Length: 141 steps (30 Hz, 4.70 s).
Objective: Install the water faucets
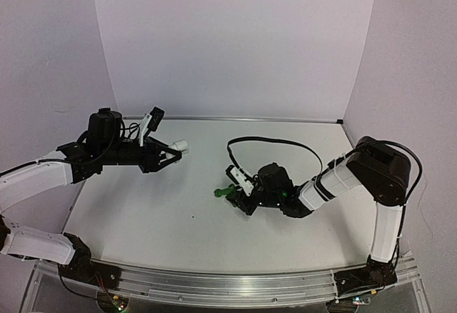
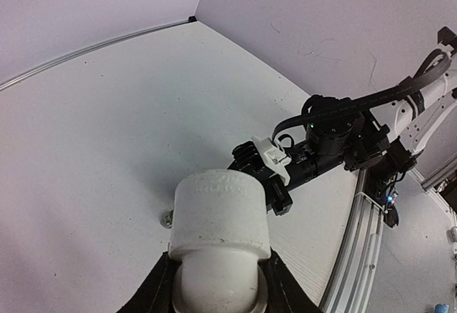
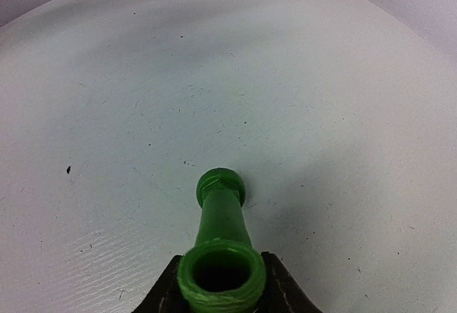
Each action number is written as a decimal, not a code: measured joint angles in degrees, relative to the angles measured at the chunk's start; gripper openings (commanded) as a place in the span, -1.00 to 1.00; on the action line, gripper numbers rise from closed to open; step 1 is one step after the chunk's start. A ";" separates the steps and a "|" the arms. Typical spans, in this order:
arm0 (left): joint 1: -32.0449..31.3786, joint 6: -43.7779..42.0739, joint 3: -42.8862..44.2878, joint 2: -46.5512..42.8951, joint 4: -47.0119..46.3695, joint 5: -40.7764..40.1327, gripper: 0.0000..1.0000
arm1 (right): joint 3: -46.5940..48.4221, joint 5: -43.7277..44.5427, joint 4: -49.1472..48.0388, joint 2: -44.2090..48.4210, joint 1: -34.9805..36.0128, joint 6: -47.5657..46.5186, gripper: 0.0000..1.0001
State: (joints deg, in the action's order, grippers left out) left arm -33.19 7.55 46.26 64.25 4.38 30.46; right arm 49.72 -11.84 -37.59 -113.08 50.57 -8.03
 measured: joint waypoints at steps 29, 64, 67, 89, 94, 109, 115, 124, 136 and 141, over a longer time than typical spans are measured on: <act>7.26 22.92 6.57 3.47 -5.16 23.38 -1.00 | 14.26 -17.50 20.07 22.27 -3.48 -13.68 -1.00; 6.29 44.76 16.39 8.83 -14.95 53.98 -1.00 | 25.89 -31.40 31.20 31.85 -0.02 -45.90 -1.00; 6.09 44.74 16.39 8.77 -14.94 54.00 -1.00 | 26.81 -31.39 30.84 30.88 -0.02 -45.73 -1.00; 5.97 42.77 16.41 8.04 -14.95 54.47 -1.00 | 28.01 -32.53 28.71 28.62 0.70 -42.71 -1.00; 6.28 42.01 16.41 8.04 -14.95 54.46 -1.00 | 28.01 -31.14 28.53 28.62 1.24 -42.73 -1.00; 6.54 40.43 16.44 7.42 -14.95 54.23 -1.00 | 27.97 -29.53 27.95 28.62 1.93 -42.78 -1.00; 6.58 40.26 16.44 7.07 -14.95 54.10 -1.00 | 27.72 -29.25 27.32 28.62 2.16 -42.74 -1.00; 6.62 40.19 16.52 6.95 -14.91 53.67 -1.00 | 26.74 -28.29 26.09 28.77 2.27 -42.70 -1.00; 6.62 40.19 16.52 6.95 -14.93 53.57 -0.99 | 26.22 -27.55 25.86 29.19 2.54 -42.72 -1.00; 6.55 40.19 16.52 6.95 -14.94 53.42 -1.00 | 26.09 -27.42 26.86 29.56 2.74 -43.42 -1.00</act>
State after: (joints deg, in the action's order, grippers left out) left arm -26.64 47.74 62.78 71.20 -10.56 83.87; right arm 75.82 -39.26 -10.73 -83.53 53.30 -51.44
